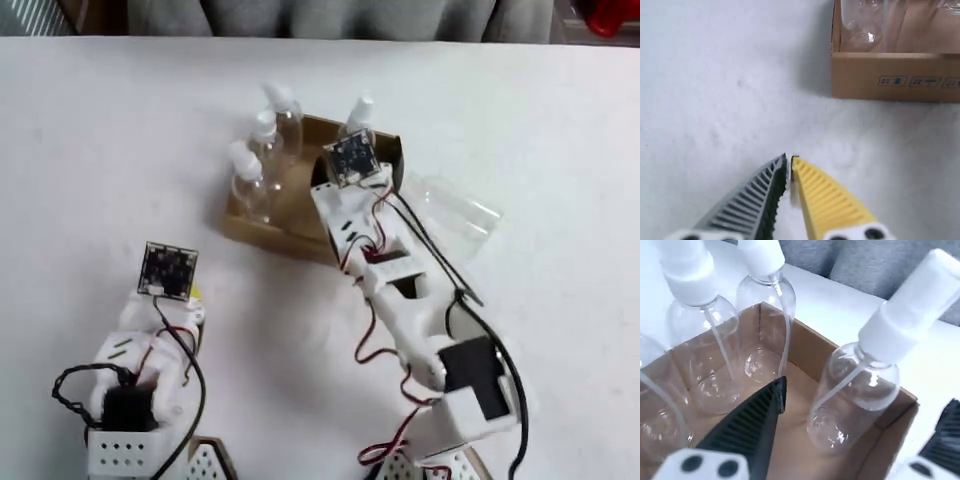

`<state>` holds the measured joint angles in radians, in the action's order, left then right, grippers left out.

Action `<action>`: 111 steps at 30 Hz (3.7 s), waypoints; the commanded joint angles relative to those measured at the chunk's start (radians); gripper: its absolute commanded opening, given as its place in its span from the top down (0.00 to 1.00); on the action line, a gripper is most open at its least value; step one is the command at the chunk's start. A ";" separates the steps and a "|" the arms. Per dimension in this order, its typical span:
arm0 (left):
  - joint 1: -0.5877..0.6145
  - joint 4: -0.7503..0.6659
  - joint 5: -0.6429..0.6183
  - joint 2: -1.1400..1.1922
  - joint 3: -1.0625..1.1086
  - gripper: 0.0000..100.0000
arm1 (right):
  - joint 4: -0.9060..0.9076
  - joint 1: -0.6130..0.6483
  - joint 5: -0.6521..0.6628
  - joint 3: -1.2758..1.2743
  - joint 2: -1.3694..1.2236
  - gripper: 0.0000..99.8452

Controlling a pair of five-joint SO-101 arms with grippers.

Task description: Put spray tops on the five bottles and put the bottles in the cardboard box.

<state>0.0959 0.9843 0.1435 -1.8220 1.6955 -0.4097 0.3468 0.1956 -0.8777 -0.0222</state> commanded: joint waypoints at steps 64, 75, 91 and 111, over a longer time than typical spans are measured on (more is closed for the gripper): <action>0.008 0.002 0.009 -0.007 -0.003 0.97 | 1.276 -0.348 0.454 0.413 0.219 0.98; 0.008 0.002 0.009 -0.007 -0.003 0.97 | 1.296 -0.363 0.546 0.671 -0.154 0.91; 0.008 0.000 0.009 -0.007 -0.003 0.97 | 1.349 -0.380 0.649 0.784 -0.343 0.87; 0.008 0.000 0.009 -0.007 -0.003 0.97 | 1.632 -0.406 0.307 0.783 -0.125 0.99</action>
<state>0.0959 0.9843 0.1435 -1.8220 1.6955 1.1124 -0.0660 0.5792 -0.1412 -0.2616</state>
